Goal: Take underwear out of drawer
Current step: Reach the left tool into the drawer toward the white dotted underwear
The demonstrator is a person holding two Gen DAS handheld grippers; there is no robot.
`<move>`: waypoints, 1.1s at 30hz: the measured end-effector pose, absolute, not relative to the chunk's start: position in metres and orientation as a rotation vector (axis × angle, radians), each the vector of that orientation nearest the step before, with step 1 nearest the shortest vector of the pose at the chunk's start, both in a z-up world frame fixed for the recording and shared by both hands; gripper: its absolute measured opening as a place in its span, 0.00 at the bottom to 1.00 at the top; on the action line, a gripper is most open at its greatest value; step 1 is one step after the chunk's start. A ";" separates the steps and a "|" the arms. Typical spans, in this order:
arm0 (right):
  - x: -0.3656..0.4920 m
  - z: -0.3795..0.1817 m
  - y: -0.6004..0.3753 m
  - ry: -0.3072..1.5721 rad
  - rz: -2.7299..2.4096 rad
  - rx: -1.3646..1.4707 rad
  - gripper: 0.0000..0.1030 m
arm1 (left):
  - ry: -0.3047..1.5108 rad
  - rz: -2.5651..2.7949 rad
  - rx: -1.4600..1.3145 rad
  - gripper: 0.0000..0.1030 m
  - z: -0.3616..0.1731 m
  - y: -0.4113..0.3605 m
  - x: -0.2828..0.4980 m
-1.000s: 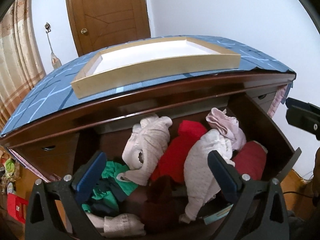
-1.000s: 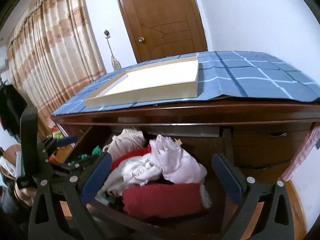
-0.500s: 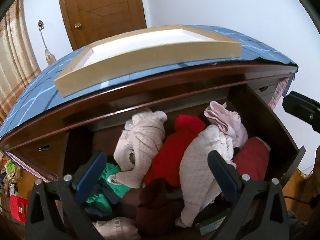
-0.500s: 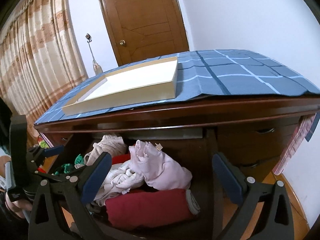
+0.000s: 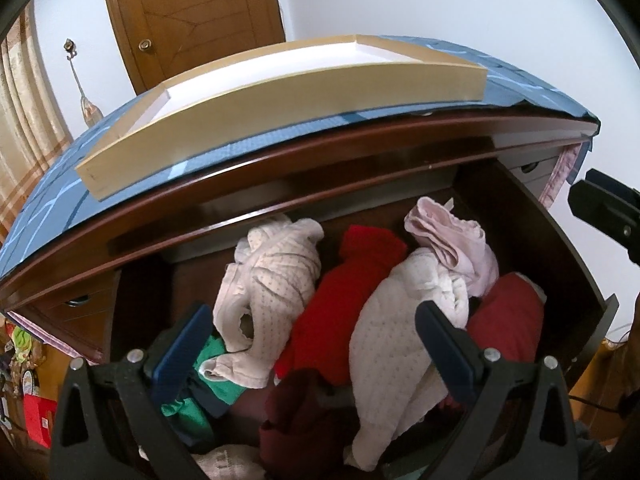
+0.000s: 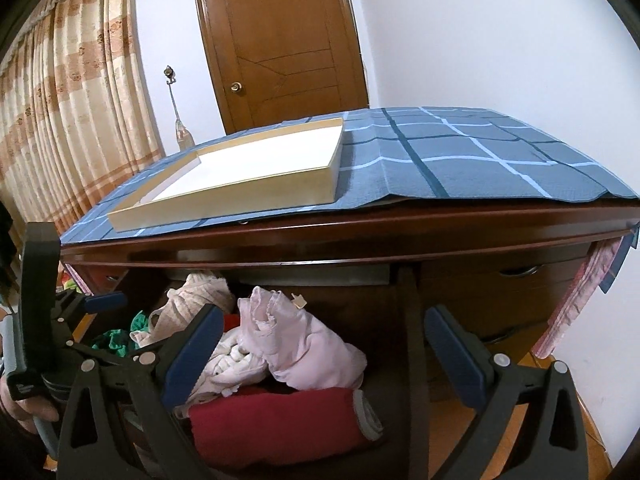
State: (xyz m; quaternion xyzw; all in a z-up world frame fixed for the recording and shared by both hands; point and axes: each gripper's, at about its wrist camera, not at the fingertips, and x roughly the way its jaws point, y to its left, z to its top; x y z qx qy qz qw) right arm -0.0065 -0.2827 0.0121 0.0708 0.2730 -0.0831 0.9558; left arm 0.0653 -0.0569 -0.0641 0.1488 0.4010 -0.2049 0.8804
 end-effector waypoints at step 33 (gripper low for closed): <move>0.023 -0.018 -0.302 0.645 -0.201 0.226 0.99 | 0.903 -0.499 0.377 0.99 -0.075 -0.079 0.082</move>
